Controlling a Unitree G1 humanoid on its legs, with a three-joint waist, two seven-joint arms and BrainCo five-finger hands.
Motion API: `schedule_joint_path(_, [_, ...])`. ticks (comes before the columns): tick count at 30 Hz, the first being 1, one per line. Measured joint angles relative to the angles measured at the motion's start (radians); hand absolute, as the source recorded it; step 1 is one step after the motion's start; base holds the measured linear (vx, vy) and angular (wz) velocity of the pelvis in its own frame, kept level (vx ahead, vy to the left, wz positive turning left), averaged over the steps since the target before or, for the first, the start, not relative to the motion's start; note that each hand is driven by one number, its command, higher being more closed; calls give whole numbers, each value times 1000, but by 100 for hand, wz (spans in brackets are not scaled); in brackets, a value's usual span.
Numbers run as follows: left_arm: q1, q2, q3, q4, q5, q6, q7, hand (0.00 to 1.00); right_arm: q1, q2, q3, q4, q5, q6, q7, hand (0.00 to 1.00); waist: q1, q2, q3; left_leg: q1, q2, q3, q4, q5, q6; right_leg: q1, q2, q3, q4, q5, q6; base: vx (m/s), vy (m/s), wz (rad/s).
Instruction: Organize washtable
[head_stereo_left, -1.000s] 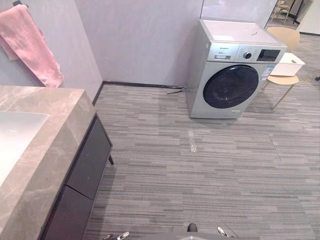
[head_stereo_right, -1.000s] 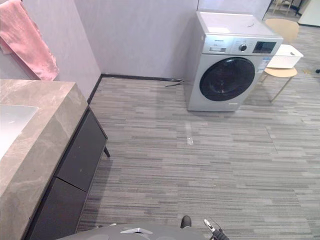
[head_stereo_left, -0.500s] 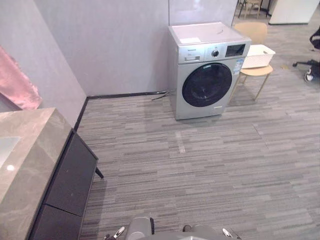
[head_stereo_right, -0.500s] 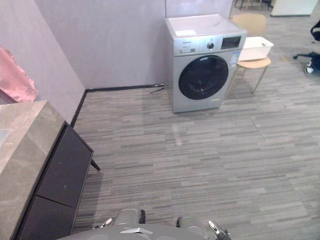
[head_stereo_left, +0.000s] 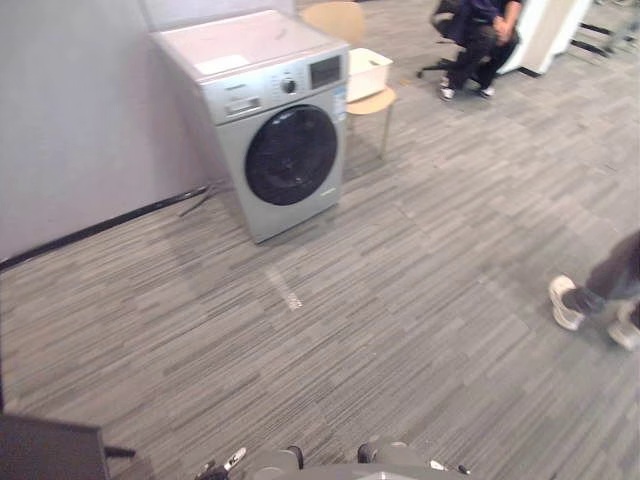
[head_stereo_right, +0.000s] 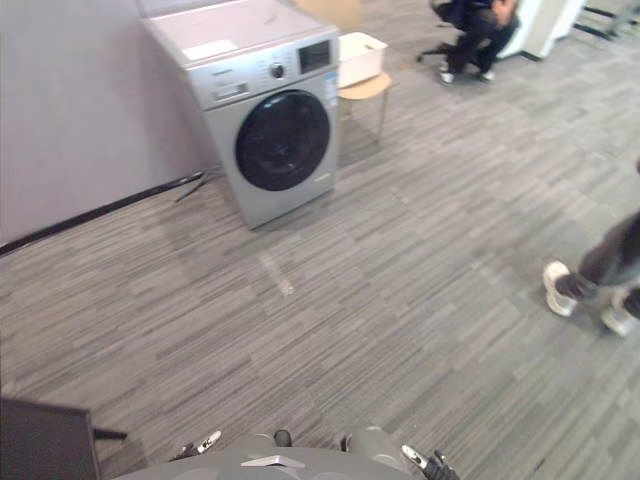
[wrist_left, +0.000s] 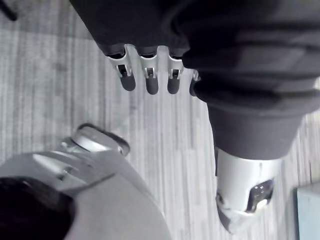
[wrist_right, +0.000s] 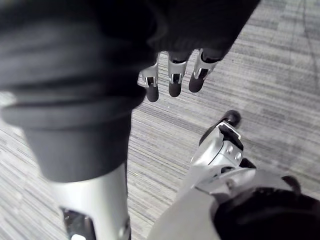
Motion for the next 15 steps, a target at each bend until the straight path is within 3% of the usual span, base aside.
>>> schedule_joint_path(2, [-3,-1,-26,-9,-1,-3,10,0,-3,-9,-11,-18,-30,1,1,0,2,1,8,109,29,131,-76,1,-1,-3,-83,-213,35,-38,-62,138,-53,-152])
schedule_joint_path(4, [-3,-2,-26,-12,-14,-9,9,0,-4,-6,-33,-17,-41,-3,1,0,-2,-4,7,166,41,240,-97,-10,-17,-6,-157,-358,-18,-22,-66,21,-31,-181])
schedule_joint_path(5, [-3,4,-25,-12,-42,-18,6,0,-6,0,-59,-13,-76,-3,3,0,-3,-24,8,189,30,286,-99,-18,-29,-3,-172,-400,-125,42,-49,-40,-114,-190])
schedule_joint_path(6, [-6,7,-27,-9,-56,-22,5,0,-8,0,-74,0,-82,-2,5,0,-4,-27,7,190,31,291,-102,-22,-29,12,-152,-403,-171,35,-63,-38,-214,-180])
schedule_joint_path(7, [-16,8,-34,1,-74,-23,2,0,-12,-8,-131,29,-110,-2,6,0,-10,-18,7,185,46,279,-107,-27,-25,48,-104,-388,-290,41,-83,1,-205,-125])
schedule_joint_path(9, [-35,-9,-32,20,-75,-22,-16,0,-10,-29,-243,76,-117,5,5,0,-30,4,20,176,61,234,-116,-35,-26,56,-53,-349,-377,65,-116,-11,-184,-99])
schedule_joint_path(11, [-46,-32,-13,47,-64,-15,-39,0,23,-40,-413,128,-117,12,0,0,-51,30,15,197,88,189,-144,-49,-40,65,-13,-345,-400,63,-119,47,-139,-43])
schedule_joint_path(13, [-48,-45,44,54,-57,-2,-47,0,32,-36,-498,139,-117,15,4,0,-57,47,10,219,116,213,-147,-78,-74,64,17,-342,-378,47,-138,60,-72,-21])
schedule_joint_path(15, [-43,-54,103,57,-57,4,-55,0,30,-28,-571,135,-116,24,9,0,-61,56,14,199,153,225,-64,-131,-78,63,39,-345,-352,28,-148,53,-69,-22])
